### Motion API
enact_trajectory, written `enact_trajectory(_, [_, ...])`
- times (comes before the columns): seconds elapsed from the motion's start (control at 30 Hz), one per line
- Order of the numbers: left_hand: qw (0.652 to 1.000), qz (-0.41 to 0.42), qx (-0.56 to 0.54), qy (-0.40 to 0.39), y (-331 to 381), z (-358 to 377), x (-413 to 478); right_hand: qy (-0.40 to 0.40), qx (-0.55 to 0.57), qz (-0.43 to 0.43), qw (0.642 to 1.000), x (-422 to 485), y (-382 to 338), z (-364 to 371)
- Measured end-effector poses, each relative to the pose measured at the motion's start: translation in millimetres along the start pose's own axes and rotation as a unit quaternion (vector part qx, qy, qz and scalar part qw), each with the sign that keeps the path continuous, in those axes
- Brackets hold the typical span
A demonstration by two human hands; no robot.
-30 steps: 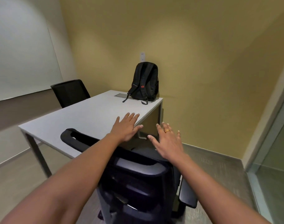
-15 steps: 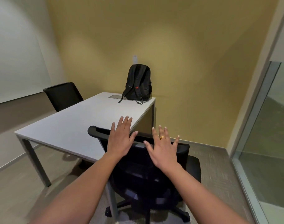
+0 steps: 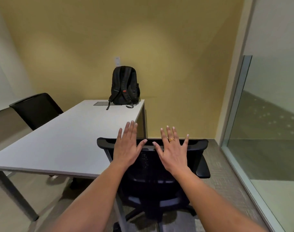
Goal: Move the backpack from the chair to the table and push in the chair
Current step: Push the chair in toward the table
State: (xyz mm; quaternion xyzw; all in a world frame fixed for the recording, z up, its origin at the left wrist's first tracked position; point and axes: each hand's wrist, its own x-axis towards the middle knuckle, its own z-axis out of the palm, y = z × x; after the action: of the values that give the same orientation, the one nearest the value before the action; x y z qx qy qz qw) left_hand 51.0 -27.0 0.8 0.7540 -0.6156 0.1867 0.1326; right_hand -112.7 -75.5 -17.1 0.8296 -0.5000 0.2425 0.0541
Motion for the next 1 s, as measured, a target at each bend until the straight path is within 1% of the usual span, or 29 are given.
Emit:
enact_trajectory(0.13, [0.999, 0.012, -0.030, -0.002, -2, 8, 8, 0.015, -0.020, 0.007, 1.000, 7, 3, 6])
enact_trajectory(0.43, [0.999, -0.010, -0.023, 0.024, 14, 18, 20, 0.055, -0.017, 0.000, 0.998, 21, 23, 10])
enact_trajectory(0.77, [0.999, -0.043, -0.010, 0.033, 53, 28, 44, 0.051, -0.003, -0.031, 0.998, 49, 70, 19])
enact_trajectory(1.0, [0.996, -0.092, -0.002, 0.016, 89, 45, 75, 0.027, 0.005, -0.068, 0.997, 83, 117, 30])
